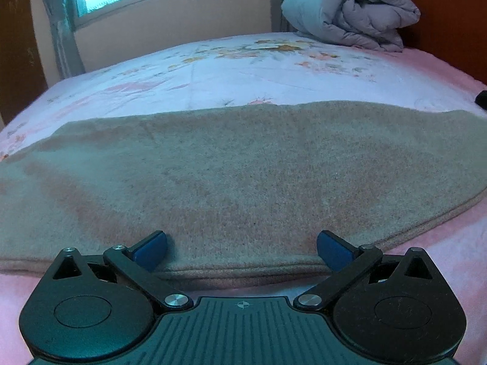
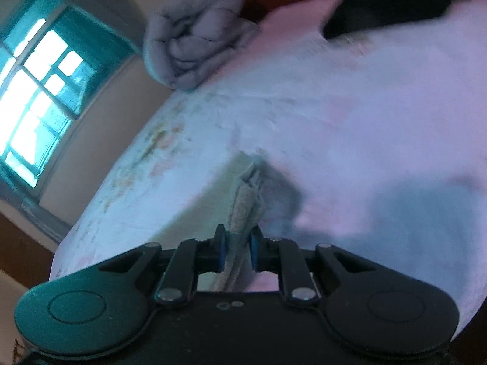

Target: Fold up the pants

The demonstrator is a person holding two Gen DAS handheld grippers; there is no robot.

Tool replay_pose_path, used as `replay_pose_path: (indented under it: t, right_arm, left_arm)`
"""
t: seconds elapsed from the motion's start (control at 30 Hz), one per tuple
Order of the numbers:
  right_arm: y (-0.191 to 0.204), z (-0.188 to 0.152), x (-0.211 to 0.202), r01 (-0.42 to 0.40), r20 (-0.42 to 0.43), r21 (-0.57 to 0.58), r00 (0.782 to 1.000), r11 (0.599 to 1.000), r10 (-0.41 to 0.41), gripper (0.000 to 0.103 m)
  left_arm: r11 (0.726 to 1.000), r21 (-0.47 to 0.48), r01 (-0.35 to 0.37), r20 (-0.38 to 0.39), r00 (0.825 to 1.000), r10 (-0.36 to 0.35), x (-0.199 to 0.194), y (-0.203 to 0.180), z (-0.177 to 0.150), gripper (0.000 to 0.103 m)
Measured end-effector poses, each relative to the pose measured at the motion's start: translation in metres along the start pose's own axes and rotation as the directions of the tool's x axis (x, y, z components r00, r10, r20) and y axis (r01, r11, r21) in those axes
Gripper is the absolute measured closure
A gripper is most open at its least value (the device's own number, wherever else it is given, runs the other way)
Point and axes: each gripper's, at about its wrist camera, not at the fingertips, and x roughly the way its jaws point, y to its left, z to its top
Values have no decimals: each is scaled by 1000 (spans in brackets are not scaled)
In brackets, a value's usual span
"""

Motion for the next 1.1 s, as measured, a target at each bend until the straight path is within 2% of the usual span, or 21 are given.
replay_pose_path:
  t: [0.07,0.17,0.27,0.33,0.4,0.47,0.53,0.57,0.6,0.63,0.67,0.7,0.8,0.87,0.97,1.0,1.03,1.1]
  right_arm:
    - [29,3,-10,-32,18,-61,999,998,33,97]
    - [94,-2,-25,-105,38,-205,993,973,115,97]
    - [167,-29,-25,-172,27,-359,981,917,194,97]
    - [210,-59,-16,-219,-5,-429,971,877,240,96]
    - [253,-103,0,-260,-55,-509,961,821,270,96]
    - [291,-160,19,-301,-129,-598,951,742,282,96]
    - [314,-221,42,-385,-238,-623,922,681,304,83]
    - [321,-253,56,-425,-317,-650,905,630,283,77]
    - [330,-280,69,-424,-390,-689,901,588,192,82]
    - [332,-296,70,-414,-403,-707,902,573,154,93]
    - [328,-298,59,-430,-373,-696,901,575,222,91]
    - [323,-294,46,-428,-331,-692,904,582,271,84]
    - [313,-266,36,-363,-276,-714,932,599,236,84]
    - [297,-243,33,-318,-236,-690,948,650,213,84]
    - [262,-208,31,-231,-170,-612,972,756,160,82]
    - [247,-198,32,-212,-157,-584,977,783,147,82]
    - [239,-191,34,-194,-140,-559,980,806,138,82]
    - [213,-176,31,-169,-118,-463,985,870,128,81]
  left_arm:
    - [999,-24,33,17,999,-32,-8,16,4,0]
    - [996,-90,13,114,993,-3,-43,83,3,0]
    - [994,-83,-77,170,981,90,-75,169,-3,0]
    - [980,-101,-171,192,963,188,-95,230,-11,0]
    - [963,-149,-226,199,947,253,-113,283,-20,0]
    - [943,-199,-266,198,932,305,-128,326,-32,0]
    - [929,-232,-288,181,926,332,-134,355,-45,0]
    - [923,-242,-298,169,924,342,-135,364,-51,0]
    - [920,-252,-301,158,925,346,-135,372,-56,0]
    - [915,-272,-298,150,926,346,-135,378,-61,0]
    - [914,-287,-285,147,930,336,-135,383,-65,0]
    - [916,-298,-267,147,936,320,-135,384,-68,0]
    - [936,-293,-193,158,956,247,-122,370,-67,0]
    - [954,-281,-109,177,971,163,-112,350,-58,0]
    - [975,-222,21,217,976,29,-98,311,-38,1]
    - [979,-200,48,200,980,-7,-90,298,-30,10]
    - [977,-198,77,178,983,-41,-81,289,-25,29]
    - [968,-217,126,121,987,-102,-60,279,-17,53]
